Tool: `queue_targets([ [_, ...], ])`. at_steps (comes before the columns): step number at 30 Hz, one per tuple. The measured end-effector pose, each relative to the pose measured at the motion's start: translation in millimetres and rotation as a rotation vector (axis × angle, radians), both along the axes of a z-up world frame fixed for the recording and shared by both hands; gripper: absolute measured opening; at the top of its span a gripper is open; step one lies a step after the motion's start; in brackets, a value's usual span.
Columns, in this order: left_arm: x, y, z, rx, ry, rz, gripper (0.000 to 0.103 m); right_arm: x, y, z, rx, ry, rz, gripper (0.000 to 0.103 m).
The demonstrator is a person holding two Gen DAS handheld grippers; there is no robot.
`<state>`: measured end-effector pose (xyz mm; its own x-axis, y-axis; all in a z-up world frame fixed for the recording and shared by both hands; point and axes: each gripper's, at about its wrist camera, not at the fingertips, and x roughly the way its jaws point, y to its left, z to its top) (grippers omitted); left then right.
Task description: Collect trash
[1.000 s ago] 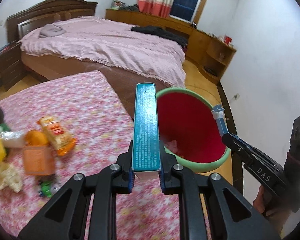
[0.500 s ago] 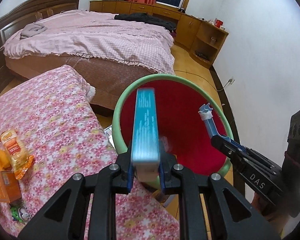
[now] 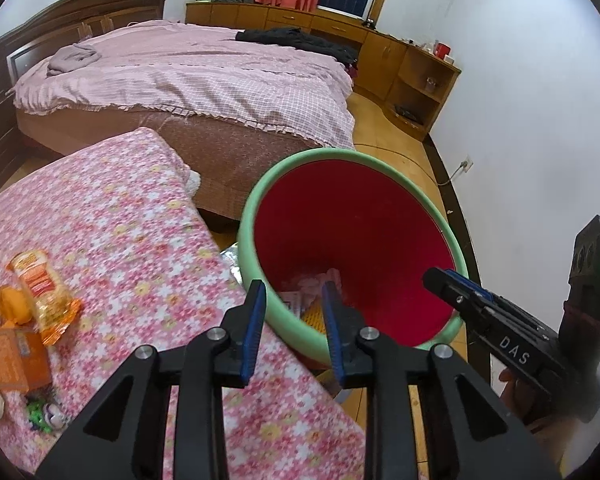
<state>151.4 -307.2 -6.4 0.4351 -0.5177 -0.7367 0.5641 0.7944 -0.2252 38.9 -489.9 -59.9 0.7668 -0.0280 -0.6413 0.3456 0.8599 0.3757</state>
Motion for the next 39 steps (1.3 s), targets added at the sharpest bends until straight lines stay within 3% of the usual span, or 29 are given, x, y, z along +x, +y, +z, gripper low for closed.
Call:
queue_targets([
  [6,-8,29,11,-0.008,-0.016,0.052,0.028,-6,15,15,-0.007,-0.031,0.009,0.041],
  [13,-10,76,22,-0.02,-0.032,0.148,0.028,-9,42,31,-0.013,-0.056,0.06,0.041],
  [26,-10,195,44,-0.019,-0.081,0.393,0.028,0,104,51,0.011,-0.087,0.154,0.047],
  [32,4,244,44,0.052,-0.083,0.496,0.029,8,133,54,0.004,-0.079,0.209,0.048],
  [39,29,294,25,0.074,-0.044,0.596,0.041,18,165,54,-0.011,-0.063,0.257,0.049],
])
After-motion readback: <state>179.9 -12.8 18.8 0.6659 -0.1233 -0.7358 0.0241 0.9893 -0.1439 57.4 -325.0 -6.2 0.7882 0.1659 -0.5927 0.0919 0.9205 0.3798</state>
